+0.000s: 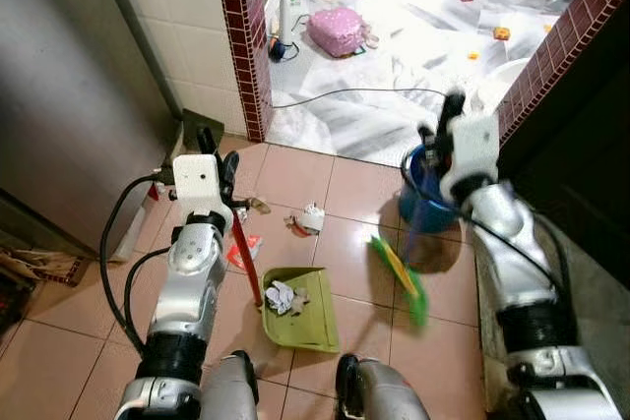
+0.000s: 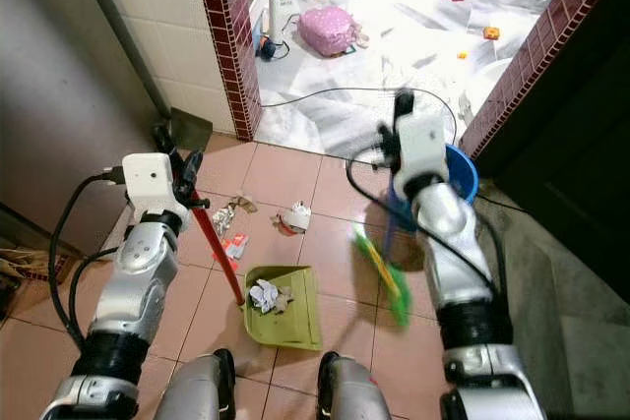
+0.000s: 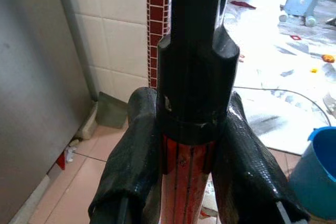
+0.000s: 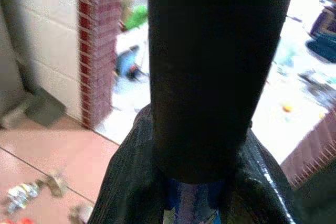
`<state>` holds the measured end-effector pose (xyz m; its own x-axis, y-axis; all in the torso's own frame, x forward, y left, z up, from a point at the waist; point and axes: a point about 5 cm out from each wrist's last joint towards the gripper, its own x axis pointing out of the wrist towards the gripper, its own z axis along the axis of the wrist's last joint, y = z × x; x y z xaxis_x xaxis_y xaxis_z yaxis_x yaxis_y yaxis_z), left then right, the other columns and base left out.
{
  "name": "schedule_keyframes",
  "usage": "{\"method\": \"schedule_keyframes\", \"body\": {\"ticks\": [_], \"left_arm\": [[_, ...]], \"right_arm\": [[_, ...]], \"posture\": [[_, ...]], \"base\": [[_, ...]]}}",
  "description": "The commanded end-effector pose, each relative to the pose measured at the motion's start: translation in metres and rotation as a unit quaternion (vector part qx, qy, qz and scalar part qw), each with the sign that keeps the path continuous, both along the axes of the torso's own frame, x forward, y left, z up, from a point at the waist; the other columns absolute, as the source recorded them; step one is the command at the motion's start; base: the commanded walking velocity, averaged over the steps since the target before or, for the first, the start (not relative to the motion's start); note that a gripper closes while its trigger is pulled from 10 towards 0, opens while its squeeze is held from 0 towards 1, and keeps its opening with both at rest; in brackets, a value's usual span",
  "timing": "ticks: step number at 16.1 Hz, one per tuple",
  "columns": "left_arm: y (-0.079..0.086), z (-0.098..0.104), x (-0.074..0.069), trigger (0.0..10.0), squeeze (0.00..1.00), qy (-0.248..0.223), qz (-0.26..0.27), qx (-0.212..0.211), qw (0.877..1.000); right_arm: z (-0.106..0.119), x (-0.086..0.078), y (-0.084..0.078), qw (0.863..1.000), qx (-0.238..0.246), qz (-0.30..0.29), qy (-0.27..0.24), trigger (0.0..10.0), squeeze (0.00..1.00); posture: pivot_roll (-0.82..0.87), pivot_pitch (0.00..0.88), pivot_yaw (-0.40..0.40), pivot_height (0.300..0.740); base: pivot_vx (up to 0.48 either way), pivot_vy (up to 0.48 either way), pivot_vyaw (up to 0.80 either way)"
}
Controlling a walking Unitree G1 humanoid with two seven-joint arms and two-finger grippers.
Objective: Sweep floor
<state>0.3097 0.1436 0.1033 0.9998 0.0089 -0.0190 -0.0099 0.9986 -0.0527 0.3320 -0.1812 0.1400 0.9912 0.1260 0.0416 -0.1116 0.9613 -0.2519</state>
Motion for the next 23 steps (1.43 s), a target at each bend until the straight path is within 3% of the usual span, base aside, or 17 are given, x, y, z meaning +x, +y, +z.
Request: {"method": "schedule_keyframes", "body": {"ticks": [1,3,9,19,23], "left_arm": [[0.002,0.021,0.002,10.0,0.0,-0.041,-0.008,-0.009,0.999],[0.005,0.038,0.002,10.0,0.0,-0.065,-0.01,-0.018,0.998],[0.003,0.084,0.007,10.0,0.0,-0.123,-0.01,-0.051,0.991],[0.006,0.146,0.011,10.0,0.0,-0.205,-0.006,-0.097,0.974],[0.004,0.16,0.015,10.0,0.0,-0.222,-0.011,-0.102,0.97]], "right_arm": [[-0.009,-0.002,-0.008,0.999,-0.021,-0.034,0.008,10.0,0.0],[-0.025,-0.005,-0.017,0.997,-0.014,-0.069,0.036,10.0,0.0],[-0.046,-0.008,-0.022,0.993,-0.041,-0.086,0.063,10.0,0.0],[-0.056,-0.005,-0.023,0.991,-0.066,-0.091,0.075,10.0,0.0],[-0.058,-0.004,-0.022,0.99,-0.06,-0.095,0.082,10.0,0.0]], "posture": [[-0.05,0.122,0.007,0.74],[-0.05,0.118,0.01,0.74],[-0.05,0.109,0.006,0.74],[-0.05,0.119,0.0,0.74],[-0.05,0.117,0.0,0.74]], "base": [[0.0,0.0,-0.51],[0.0,0.0,-0.8],[0.172,0.0,-0.46],[0.312,0.0,0.0],[0.352,0.0,-0.38]]}}
